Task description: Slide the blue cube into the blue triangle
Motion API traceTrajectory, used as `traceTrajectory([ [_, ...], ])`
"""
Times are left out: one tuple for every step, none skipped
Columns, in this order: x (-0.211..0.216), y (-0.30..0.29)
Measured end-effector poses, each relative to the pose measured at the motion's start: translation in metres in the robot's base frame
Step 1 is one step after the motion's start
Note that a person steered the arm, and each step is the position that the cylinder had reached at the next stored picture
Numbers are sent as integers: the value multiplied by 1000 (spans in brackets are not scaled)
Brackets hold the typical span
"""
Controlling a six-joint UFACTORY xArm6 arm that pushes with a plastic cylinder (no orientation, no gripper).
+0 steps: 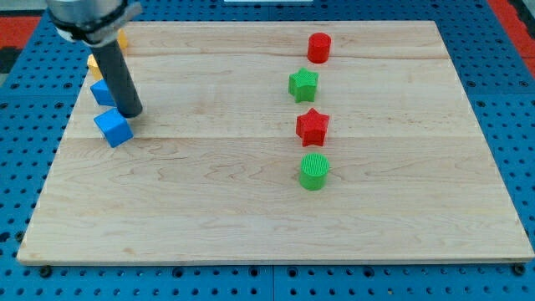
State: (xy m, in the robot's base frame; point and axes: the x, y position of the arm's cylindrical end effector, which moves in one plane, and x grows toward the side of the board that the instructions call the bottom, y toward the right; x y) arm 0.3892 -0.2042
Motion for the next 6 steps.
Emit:
traceTrajectory([
  [13, 39],
  [76, 46],
  [56, 0],
  [17, -17],
  [16, -9],
  [13, 5],
])
